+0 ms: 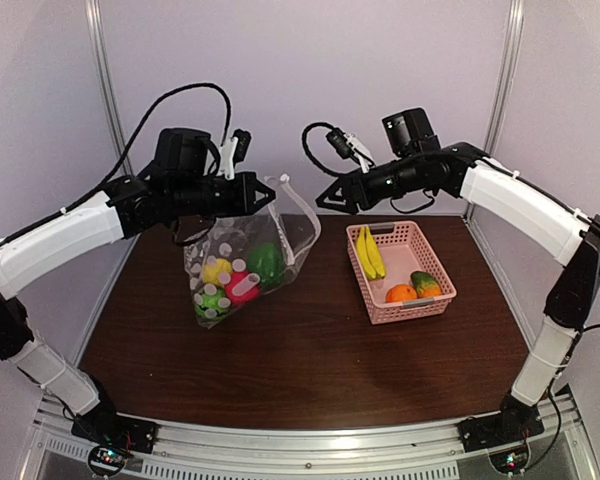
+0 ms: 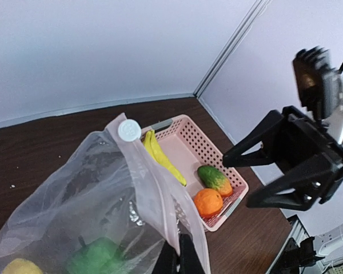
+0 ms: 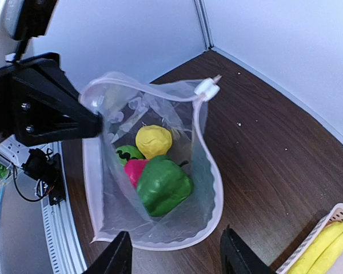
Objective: Place the food in the zip-top bag and seal the zipper
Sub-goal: Adjust the zipper food storage bag, then pick up the fake fruit from the bin.
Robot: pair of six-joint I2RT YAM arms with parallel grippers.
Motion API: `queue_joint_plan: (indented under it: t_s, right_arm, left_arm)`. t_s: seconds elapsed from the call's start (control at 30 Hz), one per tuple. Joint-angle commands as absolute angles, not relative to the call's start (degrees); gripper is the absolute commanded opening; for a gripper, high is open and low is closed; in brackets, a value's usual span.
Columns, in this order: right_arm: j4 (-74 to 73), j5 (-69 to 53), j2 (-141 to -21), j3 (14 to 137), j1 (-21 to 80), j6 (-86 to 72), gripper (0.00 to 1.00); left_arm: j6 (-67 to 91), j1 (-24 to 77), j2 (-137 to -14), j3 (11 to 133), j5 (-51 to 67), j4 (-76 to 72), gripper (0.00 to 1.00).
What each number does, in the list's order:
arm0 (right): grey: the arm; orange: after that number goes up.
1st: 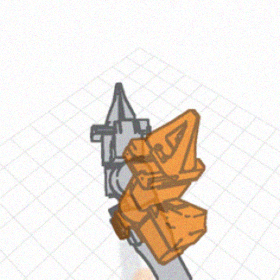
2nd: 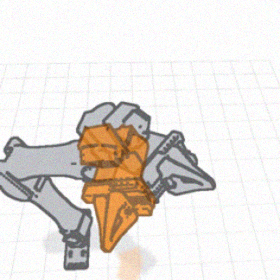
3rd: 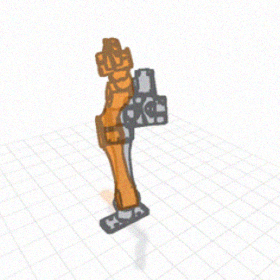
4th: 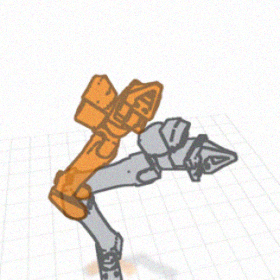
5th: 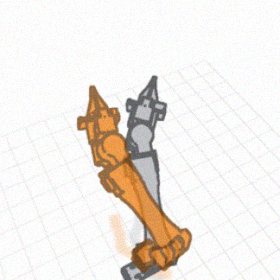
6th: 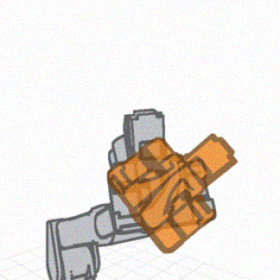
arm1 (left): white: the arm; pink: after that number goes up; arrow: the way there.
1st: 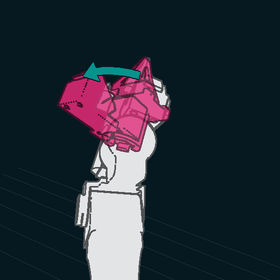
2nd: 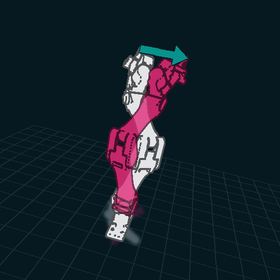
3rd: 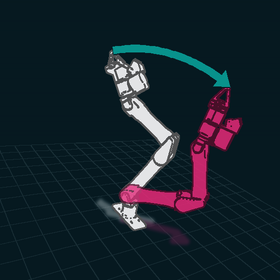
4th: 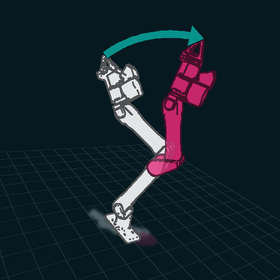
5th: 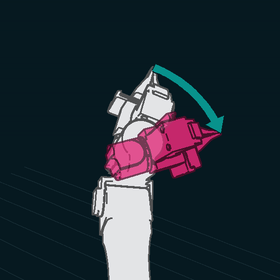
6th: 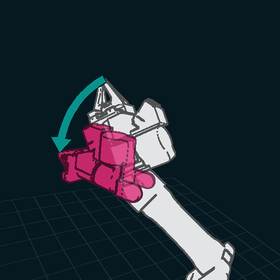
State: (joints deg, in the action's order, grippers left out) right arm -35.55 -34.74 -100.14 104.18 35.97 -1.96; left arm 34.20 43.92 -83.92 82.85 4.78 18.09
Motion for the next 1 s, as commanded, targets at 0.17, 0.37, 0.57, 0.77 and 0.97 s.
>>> queue_joint_plan:
  t_s: [0.17, 0.37, 0.57, 0.77, 0.97]
  right_arm:
    - [-35.46, -42.91, -95.11, 96.51, 27.32, 0.40, 0.68]
    - [-42.17, -27.21, -95.06, 91.72, 21.39, 11.49, 0.67]
    - [-45.35, -18.63, -94.17, 82.79, 20.92, 18.57, 0.72]
    - [-47.32, -14.90, -97.68, 79.06, 20.92, 17.44, 0.75]
    - [-47.99, -16.26, -100.14, 78.14, 21.08, 17.62, 0.76]
  left_arm:
    - [36.29, 44.47, -85.27, 76.34, 8.69, 15.24, 0.00]
    - [35.95, 44.43, -84.89, 76.02, 9.50, 15.90, 0.00]
    - [37.84, 44.47, -85.21, 77.93, 11.50, 16.48, 0.00]
    - [37.13, 44.47, -86.10, 78.64, 10.11, 17.33, 0.00]
    - [37.88, 44.47, -87.81, 79.31, 12.20, 16.96, 0.00]
